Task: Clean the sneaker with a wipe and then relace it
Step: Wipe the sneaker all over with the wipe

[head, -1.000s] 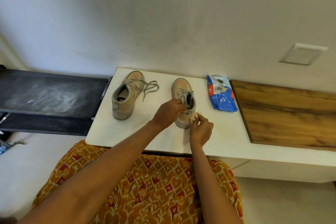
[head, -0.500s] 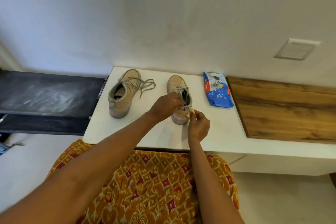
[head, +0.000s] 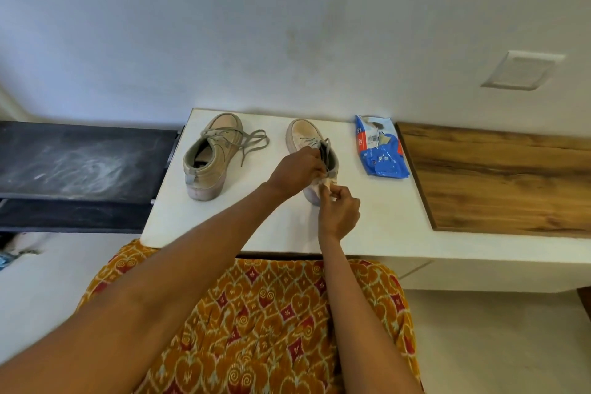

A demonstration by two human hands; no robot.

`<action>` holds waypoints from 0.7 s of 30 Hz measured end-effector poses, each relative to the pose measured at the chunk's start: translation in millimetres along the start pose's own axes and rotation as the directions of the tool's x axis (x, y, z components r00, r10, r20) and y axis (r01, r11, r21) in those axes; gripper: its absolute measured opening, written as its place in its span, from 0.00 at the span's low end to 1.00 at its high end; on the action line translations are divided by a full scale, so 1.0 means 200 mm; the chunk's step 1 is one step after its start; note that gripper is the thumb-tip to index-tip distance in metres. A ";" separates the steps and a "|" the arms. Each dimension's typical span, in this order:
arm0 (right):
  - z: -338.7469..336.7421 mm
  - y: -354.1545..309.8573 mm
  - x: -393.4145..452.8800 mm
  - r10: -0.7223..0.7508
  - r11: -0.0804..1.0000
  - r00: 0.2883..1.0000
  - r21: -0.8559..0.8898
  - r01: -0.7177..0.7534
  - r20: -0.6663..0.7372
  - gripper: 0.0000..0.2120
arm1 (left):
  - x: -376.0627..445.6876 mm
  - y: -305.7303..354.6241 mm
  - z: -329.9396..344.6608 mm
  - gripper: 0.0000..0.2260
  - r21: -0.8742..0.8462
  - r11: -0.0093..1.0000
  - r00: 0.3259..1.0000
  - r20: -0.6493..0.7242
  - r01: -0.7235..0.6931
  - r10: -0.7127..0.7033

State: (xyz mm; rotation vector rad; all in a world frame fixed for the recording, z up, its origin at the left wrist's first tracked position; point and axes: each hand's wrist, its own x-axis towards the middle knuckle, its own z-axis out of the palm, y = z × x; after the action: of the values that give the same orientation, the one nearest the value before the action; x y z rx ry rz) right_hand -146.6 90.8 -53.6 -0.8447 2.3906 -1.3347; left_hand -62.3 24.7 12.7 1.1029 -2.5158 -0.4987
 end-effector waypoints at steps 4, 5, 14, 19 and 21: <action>0.00 0.03 -0.01 0.075 0.997 0.997 -0.007 -0.074 0.012 0.12 | 0.01 0.00 -0.01 0.10 0.030 1.000 1.000 -0.002 -0.003 0.003; 0.00 0.02 0.00 0.049 0.998 0.999 0.043 -0.048 -0.010 0.12 | 0.01 0.00 -0.01 0.10 0.029 1.000 1.000 -0.005 0.007 -0.007; -0.01 0.07 0.08 0.160 0.984 0.987 0.083 -0.159 -0.001 0.11 | 0.10 0.13 0.02 0.15 0.291 0.956 0.999 0.014 0.042 -0.049; 0.00 0.00 0.07 0.008 0.971 0.999 0.238 0.002 -0.039 0.11 | 0.09 0.13 0.08 0.11 0.341 0.939 0.999 -0.009 0.049 -0.049; 0.02 0.05 0.06 0.074 0.986 0.997 0.148 -0.072 -0.011 0.11 | 0.06 0.07 0.05 0.11 0.287 0.958 1.000 -0.005 0.008 -0.007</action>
State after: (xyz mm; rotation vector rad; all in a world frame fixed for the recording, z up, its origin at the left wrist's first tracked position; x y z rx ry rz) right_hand -158.2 85.0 -63.8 -0.7015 2.2776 -1.4739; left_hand -83.8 26.8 12.2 1.2115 -2.6403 -0.1322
